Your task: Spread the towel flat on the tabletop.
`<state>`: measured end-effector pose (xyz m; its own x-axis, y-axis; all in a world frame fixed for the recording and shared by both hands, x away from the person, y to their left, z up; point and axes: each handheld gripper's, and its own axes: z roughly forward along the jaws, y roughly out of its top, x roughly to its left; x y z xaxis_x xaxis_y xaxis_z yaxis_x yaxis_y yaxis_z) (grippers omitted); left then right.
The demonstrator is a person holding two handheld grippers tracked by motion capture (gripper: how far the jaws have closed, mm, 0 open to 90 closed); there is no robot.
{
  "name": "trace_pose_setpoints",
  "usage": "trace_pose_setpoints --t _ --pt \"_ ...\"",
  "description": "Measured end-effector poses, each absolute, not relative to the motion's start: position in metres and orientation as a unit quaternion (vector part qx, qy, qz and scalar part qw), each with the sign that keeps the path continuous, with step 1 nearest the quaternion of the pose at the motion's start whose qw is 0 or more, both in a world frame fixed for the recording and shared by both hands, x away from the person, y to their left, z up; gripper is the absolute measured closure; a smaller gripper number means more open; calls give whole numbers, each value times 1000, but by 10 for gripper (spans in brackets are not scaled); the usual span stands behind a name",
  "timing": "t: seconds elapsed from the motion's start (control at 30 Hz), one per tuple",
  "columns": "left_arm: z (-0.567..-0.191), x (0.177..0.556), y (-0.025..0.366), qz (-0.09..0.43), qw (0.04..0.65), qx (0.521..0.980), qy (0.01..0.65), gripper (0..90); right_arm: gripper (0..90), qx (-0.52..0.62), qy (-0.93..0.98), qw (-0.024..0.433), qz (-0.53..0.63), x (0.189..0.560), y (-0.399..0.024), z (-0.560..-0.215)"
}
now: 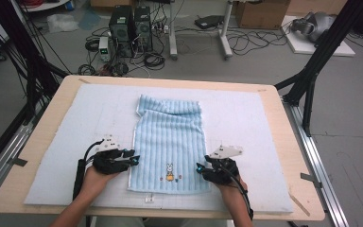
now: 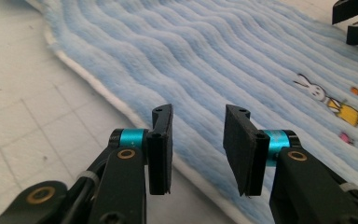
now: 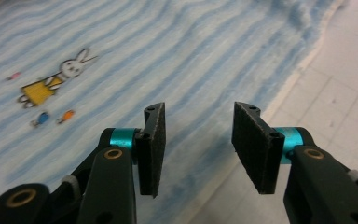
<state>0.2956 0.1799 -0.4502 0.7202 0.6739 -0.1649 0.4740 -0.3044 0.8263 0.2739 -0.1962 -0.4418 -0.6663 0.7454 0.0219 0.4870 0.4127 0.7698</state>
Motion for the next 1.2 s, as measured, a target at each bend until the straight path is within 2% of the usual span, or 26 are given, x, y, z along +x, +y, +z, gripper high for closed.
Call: trace_pose_setpoints --t 0.1,0.27,0.37,0.43,0.57,1.2 --pt "-451 290 176 82 469 802 360 605 554 365 828 148 400 266 -191 -442" --pt "-451 282 167 115 437 824 343 619 586 360 839 142 383 262 -182 -448" --pt "-451 280 167 129 430 819 358 818 680 366 838 135 381 263 -183 -446" --pt "-451 279 168 126 429 821 355 859 731 368 838 131 380 263 -183 -446" --pt "-451 276 170 111 437 819 355 873 822 362 843 116 380 262 -182 -445" --pt "-452 257 181 59 452 817 354 881 827 339 861 87 369 232 -188 -440"
